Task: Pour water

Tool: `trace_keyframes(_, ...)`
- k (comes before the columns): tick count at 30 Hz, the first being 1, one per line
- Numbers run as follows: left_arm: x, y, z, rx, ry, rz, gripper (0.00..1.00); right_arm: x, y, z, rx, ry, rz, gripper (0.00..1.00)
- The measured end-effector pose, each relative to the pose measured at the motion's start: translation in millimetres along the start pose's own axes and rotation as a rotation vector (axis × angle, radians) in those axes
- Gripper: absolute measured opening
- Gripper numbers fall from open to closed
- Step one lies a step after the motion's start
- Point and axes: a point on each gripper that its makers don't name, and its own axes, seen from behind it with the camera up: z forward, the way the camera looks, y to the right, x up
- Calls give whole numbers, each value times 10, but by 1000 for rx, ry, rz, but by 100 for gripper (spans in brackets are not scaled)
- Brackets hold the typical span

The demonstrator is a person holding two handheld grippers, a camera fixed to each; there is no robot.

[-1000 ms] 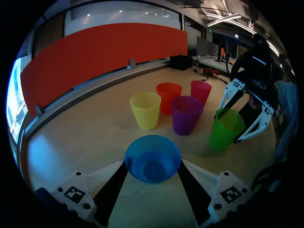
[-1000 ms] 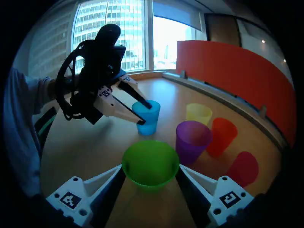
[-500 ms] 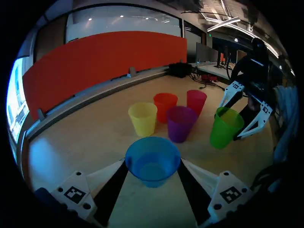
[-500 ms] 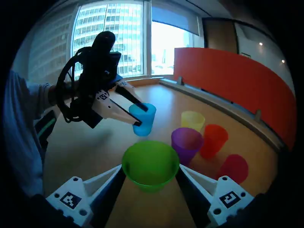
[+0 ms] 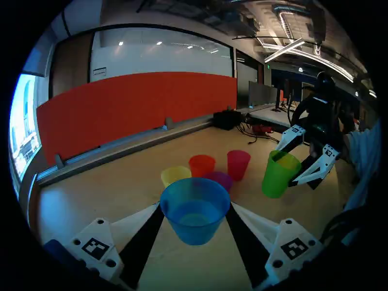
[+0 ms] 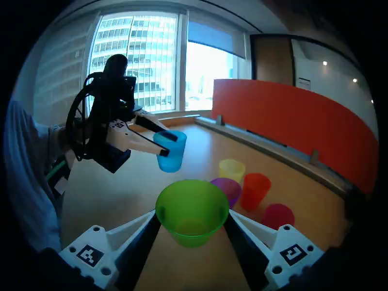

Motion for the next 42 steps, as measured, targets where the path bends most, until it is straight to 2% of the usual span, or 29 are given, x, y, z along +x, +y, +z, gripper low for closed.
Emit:
trace_keyframes(12,399,67,-293,20,125,-15,87,393,20,-245,-50,121,16,90)
trace_keyframes(29,759,374,-509,2,231,5,87,796,97,-508,-107,251,15,91)
trace_keyframes(42,966,474,-546,4,298,18,87,843,167,-594,-117,260,3,91)
